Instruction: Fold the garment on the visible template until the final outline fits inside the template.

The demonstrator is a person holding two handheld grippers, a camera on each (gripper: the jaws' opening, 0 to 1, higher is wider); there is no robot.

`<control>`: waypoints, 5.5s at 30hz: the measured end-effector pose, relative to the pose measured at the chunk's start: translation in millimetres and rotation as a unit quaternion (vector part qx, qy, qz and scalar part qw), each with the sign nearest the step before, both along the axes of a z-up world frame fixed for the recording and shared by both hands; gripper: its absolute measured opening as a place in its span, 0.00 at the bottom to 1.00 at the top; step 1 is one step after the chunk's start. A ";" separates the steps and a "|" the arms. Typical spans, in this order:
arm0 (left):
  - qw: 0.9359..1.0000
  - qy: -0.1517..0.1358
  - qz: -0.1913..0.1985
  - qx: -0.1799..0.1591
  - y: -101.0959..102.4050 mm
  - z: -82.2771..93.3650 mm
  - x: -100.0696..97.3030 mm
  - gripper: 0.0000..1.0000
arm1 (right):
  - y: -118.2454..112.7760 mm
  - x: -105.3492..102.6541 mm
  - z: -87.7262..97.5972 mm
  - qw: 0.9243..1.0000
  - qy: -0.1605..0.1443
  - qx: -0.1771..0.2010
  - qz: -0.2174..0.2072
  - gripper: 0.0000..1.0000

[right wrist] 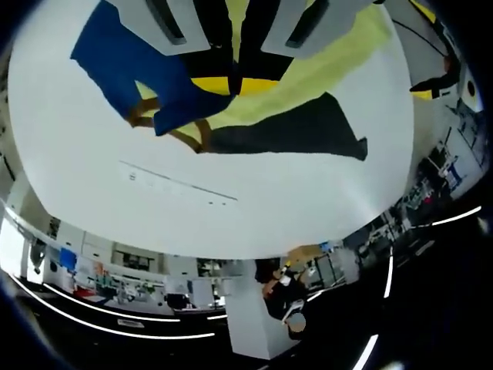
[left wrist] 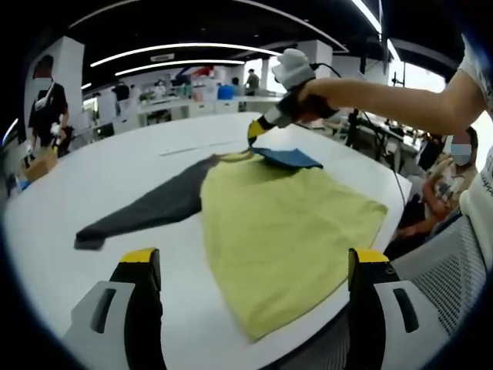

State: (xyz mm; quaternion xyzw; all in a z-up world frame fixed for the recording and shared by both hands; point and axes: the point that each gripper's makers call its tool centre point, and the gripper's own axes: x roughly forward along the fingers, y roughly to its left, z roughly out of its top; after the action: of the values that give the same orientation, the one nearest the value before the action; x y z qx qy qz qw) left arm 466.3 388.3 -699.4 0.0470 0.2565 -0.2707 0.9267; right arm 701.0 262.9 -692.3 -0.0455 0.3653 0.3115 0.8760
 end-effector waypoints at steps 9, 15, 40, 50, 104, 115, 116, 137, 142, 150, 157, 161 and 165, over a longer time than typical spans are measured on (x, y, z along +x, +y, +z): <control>1.000 0.003 0.007 0.000 3.2 -1.8 -0.8 0.98 | 23.7 -2.8 2.9 1.000 -0.004 0.002 0.023 0.00; 1.000 0.004 0.011 0.001 5.3 -2.3 -1.6 0.98 | 39.1 -6.1 0.5 0.999 -0.004 -0.003 0.043 0.00; 1.000 0.005 0.016 0.002 11.4 -5.1 -0.3 0.98 | 83.2 -37.3 -34.1 0.990 -0.002 -0.061 0.128 0.00; 1.000 0.006 0.015 0.002 11.4 -5.9 -1.4 0.98 | 87.5 -47.5 -66.7 0.991 0.025 -0.061 0.115 0.00; 0.999 0.030 0.008 0.007 9.2 -18.4 2.7 0.97 | -112.0 -49.9 -42.3 0.999 0.022 -0.020 -0.040 0.45; 0.997 0.062 0.024 0.026 20.8 -34.4 -2.4 0.78 | -156.8 -60.9 -59.8 0.995 0.043 -0.031 -0.081 0.33; 0.997 0.063 0.025 0.030 21.8 -35.3 -2.9 0.77 | -161.0 -61.7 -62.5 0.995 0.045 -0.035 -0.084 0.32; 0.990 0.114 0.032 0.070 26.2 -59.0 -20.8 0.41 | -174.2 -70.2 -87.6 0.992 0.064 -0.040 -0.102 0.08; 0.989 0.124 0.034 0.073 28.9 -64.0 -23.4 0.38 | -175.5 -69.1 -92.6 0.990 0.070 -0.037 -0.114 0.06; 0.987 0.135 0.024 0.084 27.9 -71.2 -27.7 0.30 | -179.8 -62.1 -91.0 0.987 0.079 -0.014 -0.141 0.02; 0.986 0.143 0.011 0.090 23.0 -75.4 -30.4 0.23 | -180.7 -58.8 -93.5 0.985 0.086 -0.004 -0.150 0.00; 0.984 0.146 0.004 0.100 24.1 -78.0 -32.1 0.21 | -183.1 -56.9 -91.9 0.985 0.082 -0.007 -0.154 0.00; 0.982 0.154 0.005 0.107 27.0 -81.6 -33.5 0.21 | -187.0 -51.8 -90.3 0.986 0.071 -0.015 -0.152 0.00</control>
State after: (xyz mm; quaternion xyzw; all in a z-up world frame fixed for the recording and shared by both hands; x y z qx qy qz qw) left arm 432.9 415.3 -781.0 0.1025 0.4244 -0.2409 0.8668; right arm 649.2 75.9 -782.6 0.0201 0.4341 0.1717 0.8841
